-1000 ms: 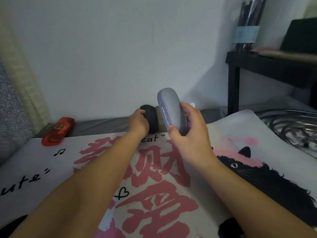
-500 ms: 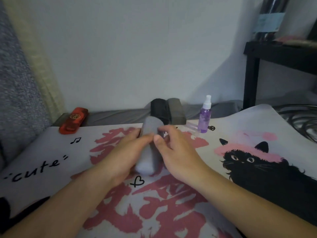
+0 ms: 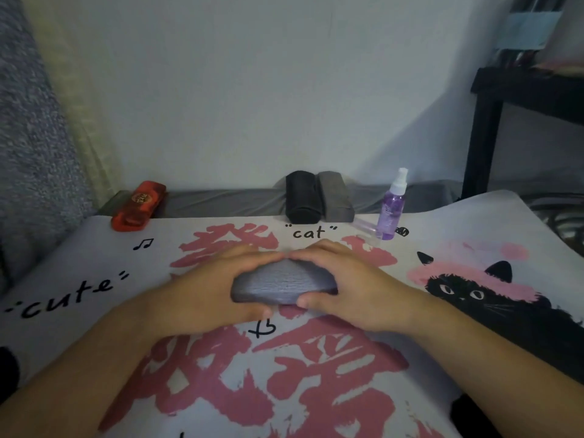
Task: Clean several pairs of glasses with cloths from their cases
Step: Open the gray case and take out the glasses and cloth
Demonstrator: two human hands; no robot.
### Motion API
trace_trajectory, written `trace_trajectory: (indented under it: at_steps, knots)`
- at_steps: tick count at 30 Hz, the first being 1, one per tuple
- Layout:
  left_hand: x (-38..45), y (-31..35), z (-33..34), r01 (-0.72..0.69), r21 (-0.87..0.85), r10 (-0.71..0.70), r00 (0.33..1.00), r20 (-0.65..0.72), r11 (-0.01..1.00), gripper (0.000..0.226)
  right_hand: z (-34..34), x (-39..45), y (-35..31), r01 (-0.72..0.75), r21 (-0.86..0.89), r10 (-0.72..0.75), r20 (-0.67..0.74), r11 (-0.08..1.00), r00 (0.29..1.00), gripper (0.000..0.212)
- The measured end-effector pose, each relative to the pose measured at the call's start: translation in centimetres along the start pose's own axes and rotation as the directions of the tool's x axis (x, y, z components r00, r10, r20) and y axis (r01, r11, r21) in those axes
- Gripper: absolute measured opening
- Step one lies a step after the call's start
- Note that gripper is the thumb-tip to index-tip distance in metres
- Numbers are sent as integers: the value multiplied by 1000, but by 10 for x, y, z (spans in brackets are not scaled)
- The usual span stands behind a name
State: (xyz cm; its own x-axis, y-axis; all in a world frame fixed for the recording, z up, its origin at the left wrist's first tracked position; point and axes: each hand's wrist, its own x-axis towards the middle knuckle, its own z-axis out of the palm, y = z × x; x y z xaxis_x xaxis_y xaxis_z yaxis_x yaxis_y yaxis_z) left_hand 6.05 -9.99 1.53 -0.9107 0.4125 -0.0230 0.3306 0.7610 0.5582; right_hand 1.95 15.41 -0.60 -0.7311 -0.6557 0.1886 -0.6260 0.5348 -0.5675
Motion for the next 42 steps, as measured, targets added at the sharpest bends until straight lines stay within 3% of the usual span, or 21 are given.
trace_trajectory:
  at_steps: [3,6,8,11,13,15,17,21,27,32,35,37,40,42]
  knots:
    - [6,-5,18,-7,54,15,989,-146,998,73,-3,1,6,19,-91,-19,-1,996,1000,67]
    - [10,0,28,26,-158,-60,975,-214,987,84,-12,1,8,26,-203,-25,9,979,1000,68]
    - [10,1,30,48,-194,-93,969,-228,980,92,-18,3,10,17,-158,-14,20,987,1000,61]
    - [10,5,32,40,-220,-90,971,-223,975,106,-21,11,15,23,-127,-39,-130,992,991,40]
    - [11,5,33,25,-232,-82,967,-242,972,111,-19,14,16,23,-243,-77,-217,970,973,39]
    - [12,2,34,43,-208,-97,963,-253,977,107,-17,13,16,39,-257,-98,-218,966,971,45]
    - [13,-2,32,61,-141,-94,967,-237,988,94,-18,7,17,56,-128,-79,-180,990,980,46]
    - [14,-7,25,26,-56,-35,984,-175,998,64,-14,-2,16,66,-162,-63,20,985,998,66]
    - [7,-7,20,50,-239,-95,979,-181,970,77,-10,0,15,88,-225,-83,33,970,996,66]
    - [5,-2,23,56,-363,-135,971,-196,930,106,-16,12,13,77,-93,-87,-106,993,991,46]
    - [6,-1,25,69,-416,-175,959,-224,907,122,-15,21,11,-38,36,46,-272,999,961,43]
    - [7,0,27,66,-442,-180,958,-222,894,130,-15,27,10,-123,87,144,-306,989,941,47]
    - [9,1,27,77,-445,-196,954,-228,892,130,-16,26,9,-207,62,216,-341,976,915,50]
    - [9,0,25,106,-443,-228,946,-232,890,131,-21,18,9,-185,-24,156,-440,982,885,38]
